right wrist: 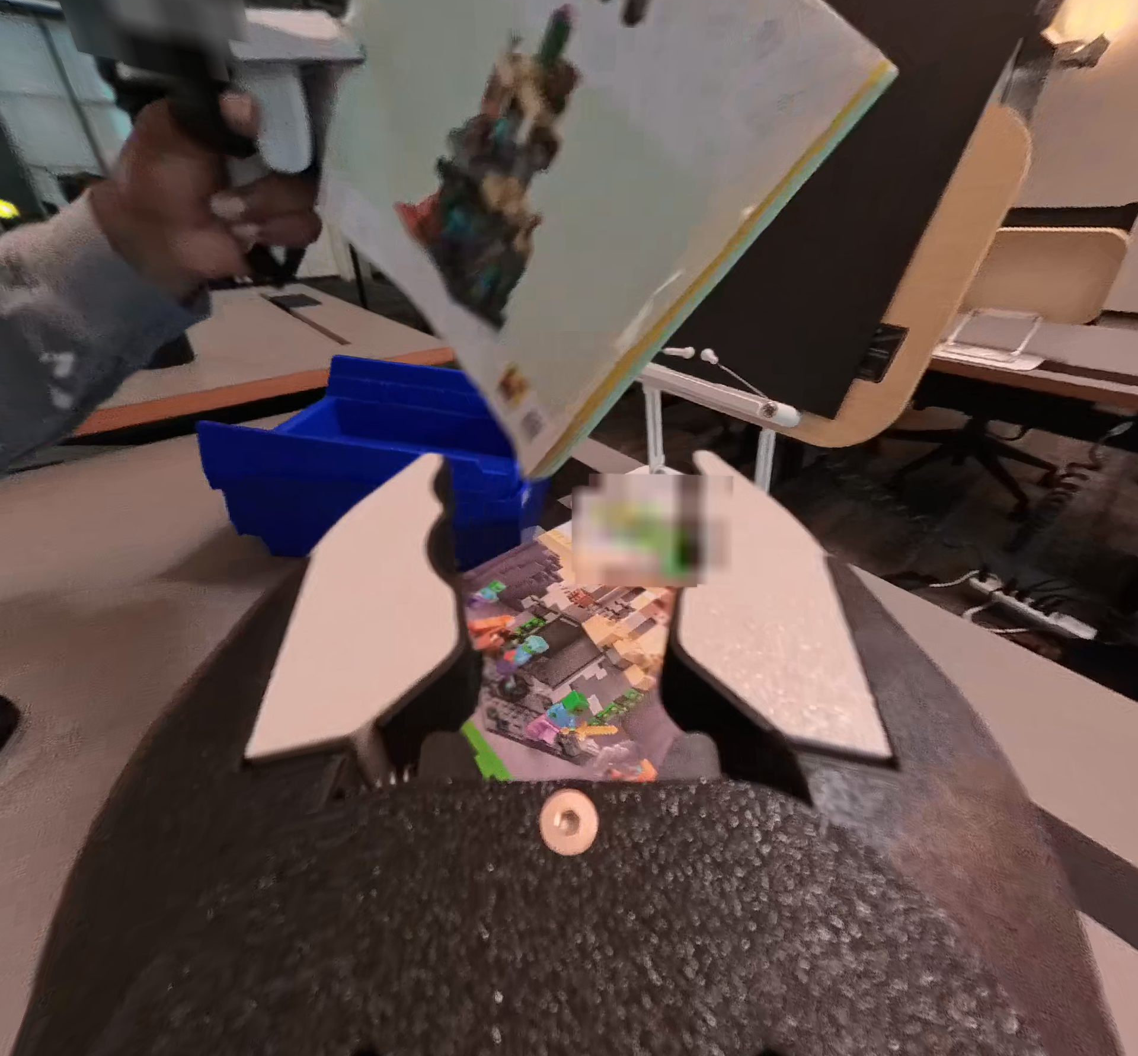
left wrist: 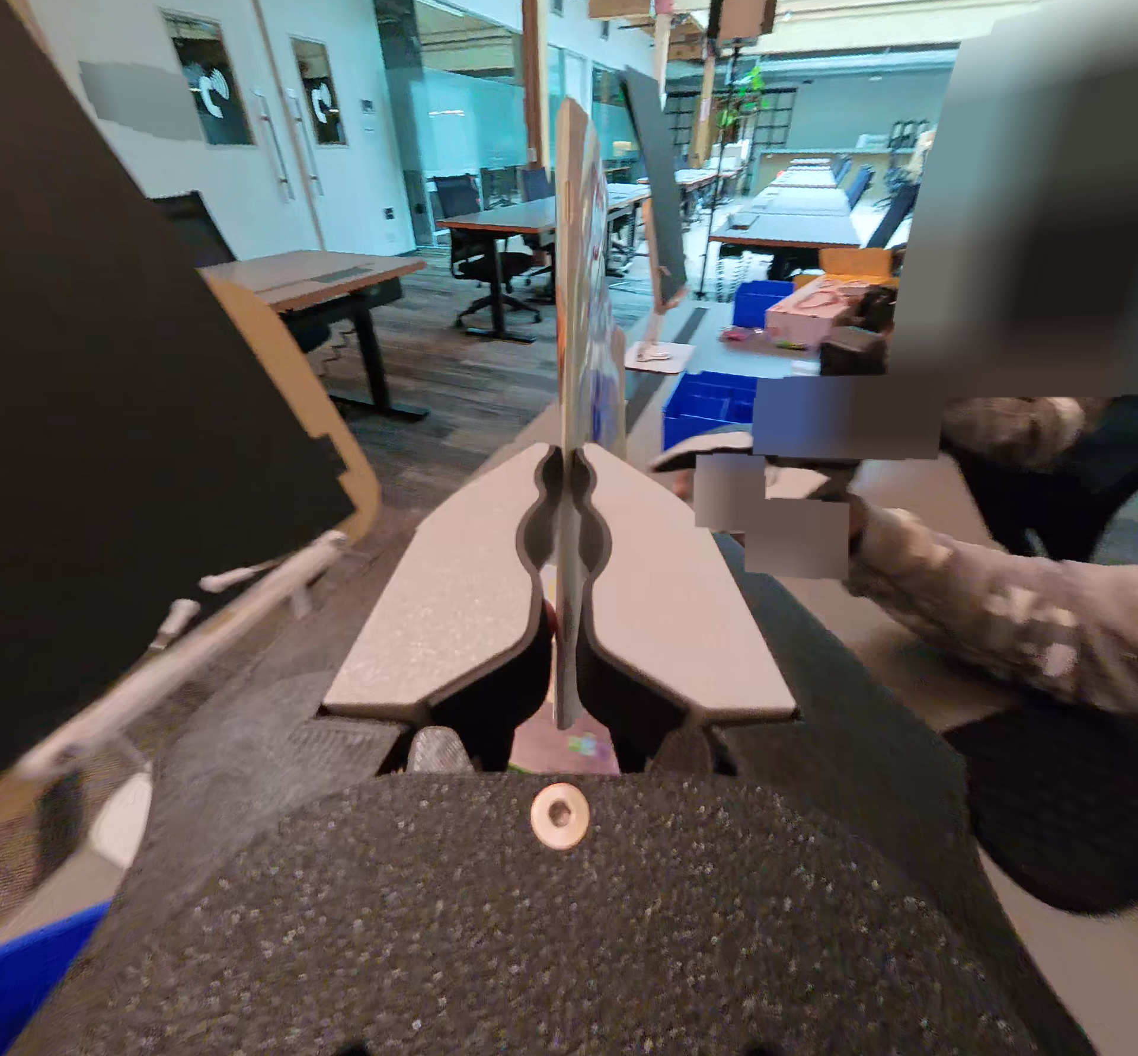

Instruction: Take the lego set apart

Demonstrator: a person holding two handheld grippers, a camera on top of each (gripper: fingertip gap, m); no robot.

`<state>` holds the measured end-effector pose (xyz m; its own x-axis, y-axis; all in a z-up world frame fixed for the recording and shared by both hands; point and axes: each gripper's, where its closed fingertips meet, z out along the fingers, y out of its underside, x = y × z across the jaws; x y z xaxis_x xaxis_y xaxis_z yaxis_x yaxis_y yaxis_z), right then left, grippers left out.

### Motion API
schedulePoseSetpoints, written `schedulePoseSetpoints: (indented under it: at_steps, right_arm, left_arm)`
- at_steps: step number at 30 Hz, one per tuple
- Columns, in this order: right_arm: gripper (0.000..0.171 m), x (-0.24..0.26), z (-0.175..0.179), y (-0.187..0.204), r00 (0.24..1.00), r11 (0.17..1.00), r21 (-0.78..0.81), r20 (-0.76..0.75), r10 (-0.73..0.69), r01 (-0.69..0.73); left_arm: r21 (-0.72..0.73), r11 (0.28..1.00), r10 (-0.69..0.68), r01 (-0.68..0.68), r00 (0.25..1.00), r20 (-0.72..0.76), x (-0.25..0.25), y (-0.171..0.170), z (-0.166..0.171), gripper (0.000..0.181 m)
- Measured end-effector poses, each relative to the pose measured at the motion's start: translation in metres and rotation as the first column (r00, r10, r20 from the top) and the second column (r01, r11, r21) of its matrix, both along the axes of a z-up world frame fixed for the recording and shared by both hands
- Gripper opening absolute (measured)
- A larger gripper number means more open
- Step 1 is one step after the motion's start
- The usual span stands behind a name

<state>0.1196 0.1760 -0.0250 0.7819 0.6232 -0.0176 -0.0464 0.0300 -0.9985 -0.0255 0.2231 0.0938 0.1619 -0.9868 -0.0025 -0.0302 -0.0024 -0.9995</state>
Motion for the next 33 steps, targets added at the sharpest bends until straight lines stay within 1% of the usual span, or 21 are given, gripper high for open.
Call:
schedulePoseSetpoints:
  at_steps: [1, 2, 3, 5, 6, 7, 8, 9, 11, 14, 17, 18, 21, 22, 23, 24, 25, 27, 28, 31, 33]
  right_arm:
    - [0.085, -0.006, -0.006, -0.001, 0.999, 0.999, -0.029, -0.020, 0.042, -0.043]
    - [0.093, -0.014, -0.012, -0.004, 0.993, 0.992, -0.070, -0.050, 0.104, -0.108]
    - [0.097, -0.022, -0.016, -0.008, 0.983, 0.980, -0.100, -0.087, 0.161, -0.169]
    - [0.092, -0.034, -0.015, -0.019, 0.958, 0.962, -0.093, -0.152, 0.242, -0.258]
    - [0.081, -0.039, -0.012, -0.027, 0.943, 0.951, -0.072, -0.172, 0.286, -0.302]
    - [0.059, -0.045, -0.010, -0.040, 0.919, 0.929, -0.052, -0.173, 0.354, -0.367]
    - [0.024, -0.051, -0.010, -0.053, 0.896, 0.903, -0.041, -0.153, 0.417, -0.428]
    - [0.004, -0.055, -0.013, -0.060, 0.896, 0.898, -0.059, -0.123, 0.427, -0.436]
    - [0.003, -0.061, -0.028, -0.072, 0.895, 0.879, -0.170, -0.063, 0.441, -0.445]
    - [0.003, -0.065, -0.047, -0.095, 0.881, 0.818, -0.342, -0.074, 0.467, -0.462]
    - [0.003, -0.069, -0.076, -0.118, 0.876, 0.739, -0.498, -0.097, 0.472, -0.454]
    - [0.003, -0.071, -0.085, -0.125, 0.868, 0.708, -0.531, -0.123, 0.481, -0.467]
    - [0.003, -0.076, -0.104, -0.150, 0.816, 0.607, -0.578, -0.200, 0.542, -0.545]
    - [0.003, -0.076, -0.111, -0.155, 0.806, 0.586, -0.592, -0.204, 0.556, -0.553]
    - [0.003, -0.075, -0.116, -0.160, 0.797, 0.575, -0.597, -0.198, 0.571, -0.560]
    - [0.003, -0.073, -0.121, -0.161, 0.799, 0.577, -0.600, -0.188, 0.571, -0.554]
    - [0.003, -0.071, -0.125, -0.160, 0.805, 0.581, -0.603, -0.190, 0.561, -0.547]
    - [0.003, -0.065, -0.128, -0.155, 0.833, 0.608, -0.604, -0.188, 0.520, -0.516]
    - [0.003, -0.062, -0.130, -0.150, 0.862, 0.646, -0.602, -0.158, 0.482, -0.470]
    - [0.008, -0.048, -0.132, -0.134, 0.958, 0.798, -0.556, 0.006, 0.285, -0.234]
    - [0.019, -0.032, -0.136, -0.130, 0.979, 0.865, -0.502, 0.176, 0.099, 0.003]
  left_arm:
    - [-0.021, 1.000, -0.017, 0.018, 1.000, 0.017, 0.000, -0.015, -0.008, 0.004]
    - [-0.032, 0.998, -0.054, 0.056, 0.998, 0.038, -0.001, -0.032, -0.016, 0.004]
    - [-0.036, 0.995, -0.087, 0.090, 0.994, 0.063, -0.002, -0.048, -0.023, 0.004]
    - [-0.075, 0.988, -0.124, 0.133, 0.986, 0.108, -0.006, -0.071, -0.037, 0.004]
    - [-0.094, 0.985, -0.131, 0.144, 0.983, 0.129, -0.009, -0.080, -0.045, 0.004]
    - [-0.118, 0.981, -0.135, 0.153, 0.979, 0.152, -0.012, -0.087, -0.051, 0.004]
    - [-0.141, 0.978, -0.131, 0.156, 0.976, 0.173, -0.015, -0.092, -0.058, 0.004]
    - [-0.162, 0.977, -0.110, 0.142, 0.976, 0.188, -0.018, -0.093, -0.065, 0.004]
    - [-0.214, 0.969, -0.083, 0.124, 0.979, 0.188, -0.025, -0.096, -0.084, 0.004]
    - [-0.271, 0.952, -0.101, 0.144, 0.981, 0.168, -0.033, -0.110, -0.116, 0.004]
    - [-0.255, 0.955, -0.121, 0.149, 0.985, 0.121, -0.037, -0.131, -0.147, 0.005]
    - [-0.255, 0.953, -0.140, 0.162, 0.985, 0.102, -0.036, -0.139, -0.157, 0.009]
    - [-0.315, 0.923, -0.220, 0.222, 0.975, 0.043, -0.028, -0.162, -0.185, 0.023]
    - [-0.334, 0.906, -0.265, 0.261, 0.964, 0.035, -0.026, -0.172, -0.191, 0.023]
    - [-0.348, 0.892, -0.302, 0.289, 0.953, 0.018, -0.025, -0.180, -0.198, 0.018]
    - [-0.354, 0.889, -0.313, 0.290, 0.950, -0.008, -0.024, -0.185, -0.205, 0.009]
    - [-0.359, 0.893, -0.306, 0.272, 0.951, -0.042, -0.023, -0.186, -0.212, 0.005]
    - [-0.392, 0.896, -0.263, 0.209, 0.960, -0.091, -0.020, -0.182, -0.227, 0.004]
    - [-0.432, 0.880, -0.250, 0.196, 0.966, -0.071, -0.018, -0.181, -0.230, 0.004]
    - [-0.507, 0.844, -0.213, 0.173, 0.977, -0.023, -0.016, -0.175, -0.241, 0.004]
    - [-0.522, 0.838, -0.209, 0.161, 0.977, -0.034, -0.016, -0.174, -0.249, 0.004]
